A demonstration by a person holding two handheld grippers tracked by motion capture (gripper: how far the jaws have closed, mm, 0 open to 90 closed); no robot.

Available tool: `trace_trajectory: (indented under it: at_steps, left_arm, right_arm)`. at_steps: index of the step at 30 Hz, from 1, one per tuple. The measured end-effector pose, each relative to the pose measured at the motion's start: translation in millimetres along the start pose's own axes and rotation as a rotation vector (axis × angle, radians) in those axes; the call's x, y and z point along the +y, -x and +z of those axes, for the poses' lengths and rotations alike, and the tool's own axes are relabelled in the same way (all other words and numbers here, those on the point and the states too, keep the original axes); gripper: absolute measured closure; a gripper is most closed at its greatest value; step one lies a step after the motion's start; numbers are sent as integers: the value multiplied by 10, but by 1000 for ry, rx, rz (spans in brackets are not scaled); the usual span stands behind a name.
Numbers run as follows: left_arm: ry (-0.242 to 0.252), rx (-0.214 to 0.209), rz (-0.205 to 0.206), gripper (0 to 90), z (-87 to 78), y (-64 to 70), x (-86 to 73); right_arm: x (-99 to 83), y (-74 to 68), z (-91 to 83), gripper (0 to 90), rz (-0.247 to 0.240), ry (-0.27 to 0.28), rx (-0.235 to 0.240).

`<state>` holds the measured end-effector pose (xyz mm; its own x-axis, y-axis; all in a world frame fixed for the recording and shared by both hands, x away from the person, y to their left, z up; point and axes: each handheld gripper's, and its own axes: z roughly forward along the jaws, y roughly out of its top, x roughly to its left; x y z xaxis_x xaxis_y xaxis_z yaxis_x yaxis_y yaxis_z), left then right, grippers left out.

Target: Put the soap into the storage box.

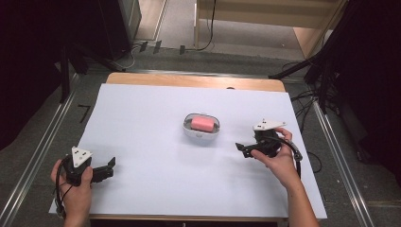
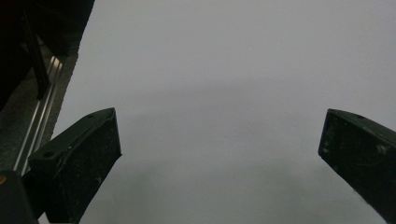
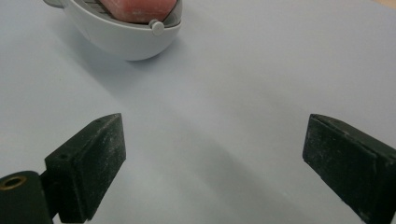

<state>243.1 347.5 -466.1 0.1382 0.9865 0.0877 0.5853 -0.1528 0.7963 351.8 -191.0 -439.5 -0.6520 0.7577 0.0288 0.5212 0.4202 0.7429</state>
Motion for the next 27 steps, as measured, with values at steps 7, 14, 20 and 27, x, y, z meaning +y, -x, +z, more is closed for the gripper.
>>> trace_trajectory:
  at_steps: [7, 14, 20, 27]
  left_arm:
    - [-1, 2, 1, 0, -1, 2, 0]
    - [-2, 4, 2, 0, 0, 5, 1]
    - [-3, 5, 4, 0, 0, 6, 1]
    - [-3, 5, 5, 0, -1, 7, 1]
  right_arm:
    - [-166, 15, -63, 34, 24, 2, -14]
    - [-321, 42, -136, 28, 60, 16, -35]
    - [-456, 60, -193, 11, 72, 23, -50]
    - [-621, 95, -287, 0, 97, 39, -60]
